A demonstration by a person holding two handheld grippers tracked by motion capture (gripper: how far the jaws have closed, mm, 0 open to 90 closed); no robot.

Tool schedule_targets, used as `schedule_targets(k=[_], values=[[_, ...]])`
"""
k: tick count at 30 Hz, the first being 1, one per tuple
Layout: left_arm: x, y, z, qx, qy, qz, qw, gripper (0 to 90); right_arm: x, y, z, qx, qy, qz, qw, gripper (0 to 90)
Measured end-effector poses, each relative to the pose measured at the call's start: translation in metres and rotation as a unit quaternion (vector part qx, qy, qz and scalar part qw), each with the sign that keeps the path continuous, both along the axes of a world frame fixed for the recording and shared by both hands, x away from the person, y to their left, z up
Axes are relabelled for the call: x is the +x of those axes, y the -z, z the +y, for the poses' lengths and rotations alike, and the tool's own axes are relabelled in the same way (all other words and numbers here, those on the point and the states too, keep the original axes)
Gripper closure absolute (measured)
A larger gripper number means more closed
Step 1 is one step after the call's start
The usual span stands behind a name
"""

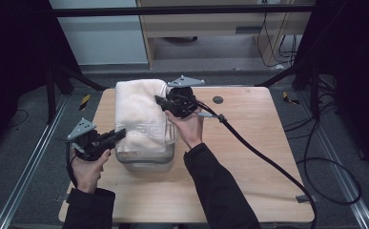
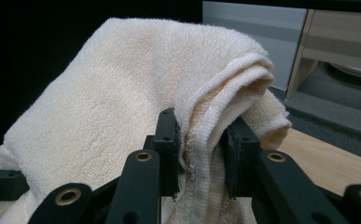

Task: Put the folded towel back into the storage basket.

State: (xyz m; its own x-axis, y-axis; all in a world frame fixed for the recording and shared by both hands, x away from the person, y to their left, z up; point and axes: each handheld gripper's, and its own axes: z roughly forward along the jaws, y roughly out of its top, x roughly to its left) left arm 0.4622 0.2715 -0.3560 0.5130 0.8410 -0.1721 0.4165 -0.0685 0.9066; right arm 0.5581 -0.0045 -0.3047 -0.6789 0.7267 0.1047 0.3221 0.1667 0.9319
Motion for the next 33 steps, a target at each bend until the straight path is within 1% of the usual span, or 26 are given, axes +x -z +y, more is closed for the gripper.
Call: schedule_targets(k=[9,10,16,17,21,24,27,33], values=[[0.010,0.014,0.004,0.011,0.001,0.027,0.9996,78.0,0.009,0.019,0.009,-0.012,0.008,0.018,0.9997,70.4],[0.011,0.015,0.005,0.013,0.001,0.029,0.9995,78.0,0.009,0.021,0.009,-0.014,0.007,0.018,0.9997,70.4],[0.017,0.025,0.007,0.023,0.000,0.047,0.9986,78.0,0.014,0.034,0.013,-0.018,0.011,0.029,0.9994,70.4],[0.018,0.027,0.007,0.024,0.000,0.049,0.9985,78.0,0.015,0.037,0.014,-0.018,0.012,0.033,0.9992,70.3],[0.021,0.032,0.006,0.031,0.001,0.056,0.9980,78.0,0.018,0.045,0.014,-0.018,0.014,0.043,0.9988,70.3],[0.023,0.036,0.005,0.040,-0.001,0.056,0.9977,78.0,0.021,0.052,0.014,-0.017,0.016,0.048,0.9986,70.1],[0.025,0.039,0.005,0.046,-0.003,0.061,0.9970,78.0,0.024,0.058,0.015,-0.022,0.018,0.052,0.9982,70.1],[0.028,0.047,0.007,0.053,-0.009,0.072,0.9959,78.0,0.027,0.068,0.020,-0.026,0.021,0.062,0.9975,70.1]])
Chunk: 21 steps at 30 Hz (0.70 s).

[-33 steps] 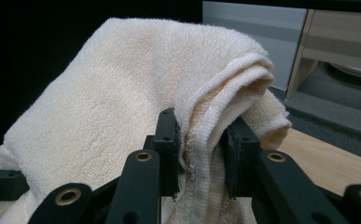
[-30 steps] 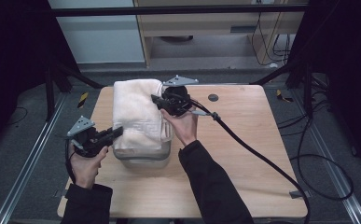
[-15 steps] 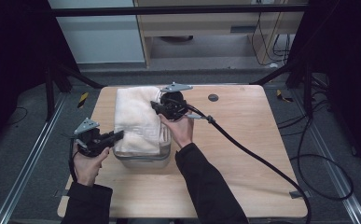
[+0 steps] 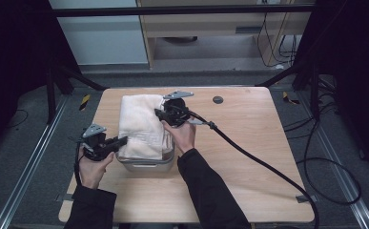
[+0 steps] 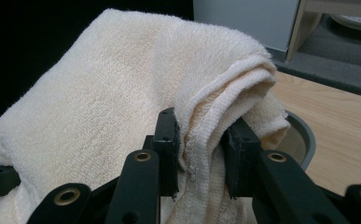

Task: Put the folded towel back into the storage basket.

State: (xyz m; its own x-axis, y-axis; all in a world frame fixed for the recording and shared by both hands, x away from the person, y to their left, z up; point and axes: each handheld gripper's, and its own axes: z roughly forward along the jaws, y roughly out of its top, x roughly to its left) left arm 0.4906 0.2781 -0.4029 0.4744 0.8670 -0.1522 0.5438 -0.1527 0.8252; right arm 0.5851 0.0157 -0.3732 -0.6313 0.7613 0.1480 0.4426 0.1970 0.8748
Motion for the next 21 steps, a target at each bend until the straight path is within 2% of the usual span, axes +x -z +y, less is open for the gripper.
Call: schedule_targets(k=[21], values=[[0.011,0.027,-0.008,0.032,-0.001,0.031,0.9990,77.8,0.010,0.040,0.000,-0.017,0.011,0.033,0.9992,69.3]])
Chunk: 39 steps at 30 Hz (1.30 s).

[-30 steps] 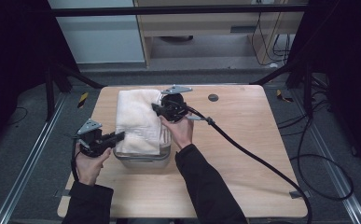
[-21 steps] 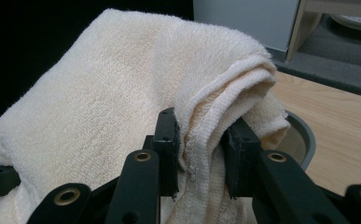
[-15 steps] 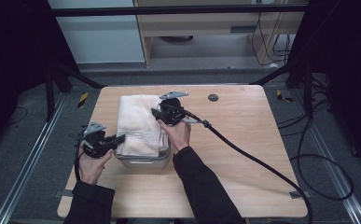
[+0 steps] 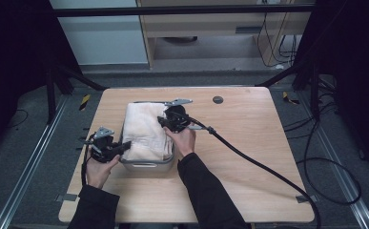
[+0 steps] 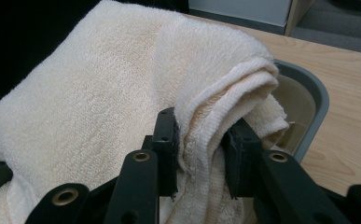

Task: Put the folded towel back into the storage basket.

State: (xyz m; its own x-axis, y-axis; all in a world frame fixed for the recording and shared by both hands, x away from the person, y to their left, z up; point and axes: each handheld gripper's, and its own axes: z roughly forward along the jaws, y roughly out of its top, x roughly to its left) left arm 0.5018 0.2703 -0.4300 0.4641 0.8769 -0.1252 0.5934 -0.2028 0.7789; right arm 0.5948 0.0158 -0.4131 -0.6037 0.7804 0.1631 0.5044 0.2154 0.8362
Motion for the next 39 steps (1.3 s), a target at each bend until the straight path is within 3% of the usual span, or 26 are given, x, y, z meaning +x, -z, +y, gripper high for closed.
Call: schedule_targets(k=[13,23,33,39], values=[[0.004,0.009,-0.006,0.027,-0.008,0.005,0.9996,75.8,0.004,0.014,0.003,-0.029,0.003,0.004,0.9996,66.0],[0.003,0.005,-0.007,0.025,-0.015,-0.003,0.9996,67.7,0.003,0.017,0.003,-0.063,-0.004,-0.011,0.9979,61.2],[-0.009,-0.019,0.000,-0.003,-0.023,-0.043,0.9988,60.2,-0.007,0.003,-0.007,-0.062,-0.015,-0.033,0.9974,54.6],[-0.018,-0.028,0.002,-0.009,-0.018,-0.064,0.9978,53.4,-0.018,-0.009,-0.031,-0.047,-0.008,-0.045,0.9978,41.2]])
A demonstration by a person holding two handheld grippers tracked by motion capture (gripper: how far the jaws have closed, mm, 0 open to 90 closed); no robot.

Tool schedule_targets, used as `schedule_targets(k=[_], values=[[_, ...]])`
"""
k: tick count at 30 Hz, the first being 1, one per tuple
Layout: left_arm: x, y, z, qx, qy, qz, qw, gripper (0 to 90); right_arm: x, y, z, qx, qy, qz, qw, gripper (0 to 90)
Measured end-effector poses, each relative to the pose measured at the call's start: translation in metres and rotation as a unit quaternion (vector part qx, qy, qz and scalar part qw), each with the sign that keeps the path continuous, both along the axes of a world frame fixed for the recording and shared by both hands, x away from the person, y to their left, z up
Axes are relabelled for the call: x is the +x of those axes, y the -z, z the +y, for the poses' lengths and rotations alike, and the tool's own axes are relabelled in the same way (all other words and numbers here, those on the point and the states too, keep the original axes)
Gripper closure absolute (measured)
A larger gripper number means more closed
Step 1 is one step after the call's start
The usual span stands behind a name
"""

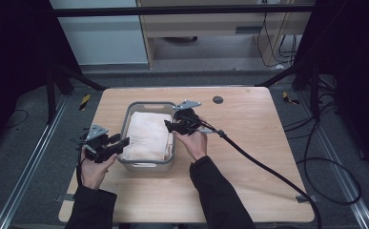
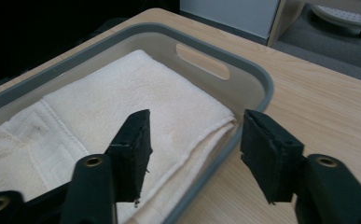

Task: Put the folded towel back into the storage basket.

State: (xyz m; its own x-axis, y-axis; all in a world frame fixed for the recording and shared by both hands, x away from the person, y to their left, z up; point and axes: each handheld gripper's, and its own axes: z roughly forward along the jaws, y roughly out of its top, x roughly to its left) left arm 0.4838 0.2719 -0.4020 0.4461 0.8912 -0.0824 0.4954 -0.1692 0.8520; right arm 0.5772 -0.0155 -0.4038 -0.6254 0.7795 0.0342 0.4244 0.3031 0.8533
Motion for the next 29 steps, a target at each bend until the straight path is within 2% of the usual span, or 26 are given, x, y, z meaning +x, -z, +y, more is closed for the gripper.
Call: schedule_targets(k=[5,11,14,19,25,29], values=[[-0.009,-0.001,0.006,0.006,-0.003,-0.009,0.9999,43.9,-0.015,-0.009,-0.029,0.011,0.003,-0.008,0.9999,26.6],[-0.016,0.002,0.019,0.009,-0.020,-0.021,0.9995,34.6,-0.035,-0.012,-0.066,0.014,0.009,-0.014,0.9998,17.4],[-0.018,0.005,0.025,0.001,-0.026,-0.020,0.9995,32.6,-0.047,-0.011,-0.087,0.015,0.012,-0.019,0.9996,15.0],[-0.020,0.007,0.034,-0.011,-0.028,-0.023,0.9993,31.2,-0.066,-0.004,-0.124,0.024,0.026,-0.015,0.9993,12.1],[-0.024,0.013,0.039,-0.008,-0.026,-0.025,0.9993,31.3,-0.084,0.009,-0.166,0.033,0.049,-0.011,0.9982,10.9],[-0.026,0.018,0.046,-0.009,-0.025,-0.023,0.9994,31.9,-0.093,0.017,-0.186,0.037,0.064,-0.007,0.9972,10.5]])
